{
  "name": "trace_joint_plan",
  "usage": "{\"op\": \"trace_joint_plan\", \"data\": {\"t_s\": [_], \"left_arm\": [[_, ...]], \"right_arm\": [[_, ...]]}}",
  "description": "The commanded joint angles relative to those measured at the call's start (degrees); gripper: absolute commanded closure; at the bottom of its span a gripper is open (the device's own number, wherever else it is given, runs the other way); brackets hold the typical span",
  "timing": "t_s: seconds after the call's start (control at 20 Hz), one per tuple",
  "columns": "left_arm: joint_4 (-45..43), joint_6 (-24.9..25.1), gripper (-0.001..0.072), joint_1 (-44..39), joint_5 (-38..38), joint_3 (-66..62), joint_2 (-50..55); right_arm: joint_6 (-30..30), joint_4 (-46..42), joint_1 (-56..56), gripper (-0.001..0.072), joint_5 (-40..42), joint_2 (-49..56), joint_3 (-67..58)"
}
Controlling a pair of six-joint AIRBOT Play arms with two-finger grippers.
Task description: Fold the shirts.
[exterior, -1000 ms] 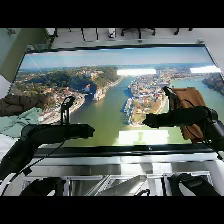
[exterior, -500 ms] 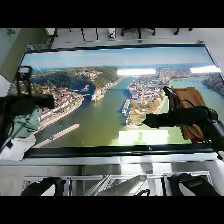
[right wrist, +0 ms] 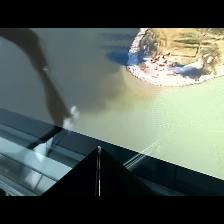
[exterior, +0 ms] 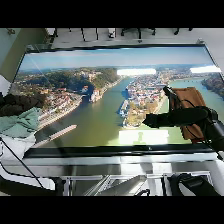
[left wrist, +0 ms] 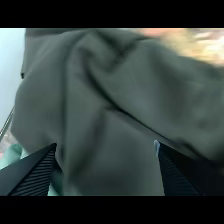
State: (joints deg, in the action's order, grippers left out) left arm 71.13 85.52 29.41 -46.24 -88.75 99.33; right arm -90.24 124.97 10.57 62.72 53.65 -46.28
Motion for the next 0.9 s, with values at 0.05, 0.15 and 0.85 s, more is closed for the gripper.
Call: {"op": "trace_joint_plan", "data": {"t_s": [0.05, 0.15, 0.85], "left_arm": [[1.1, -0.1, 0.0005, 4.2, 0.4, -6.8, 12.0], [2.6, 0.0, 0.0188, 3.6, -1.4, -10.0, 15.4], [30.4, 3.0, 0.0691, -22.1, -12.4, -27.5, -12.2]], "right_arm": [[0.0, 0.0, 0.0, 0.0687, 0.0, 0.0, 0.0], [0.0, 0.0, 0.0, 0.0687, 0.0, 0.0, 0.0], [0.0, 0.0, 0.0, 0.0687, -0.3, 0.0, 0.0]]}}
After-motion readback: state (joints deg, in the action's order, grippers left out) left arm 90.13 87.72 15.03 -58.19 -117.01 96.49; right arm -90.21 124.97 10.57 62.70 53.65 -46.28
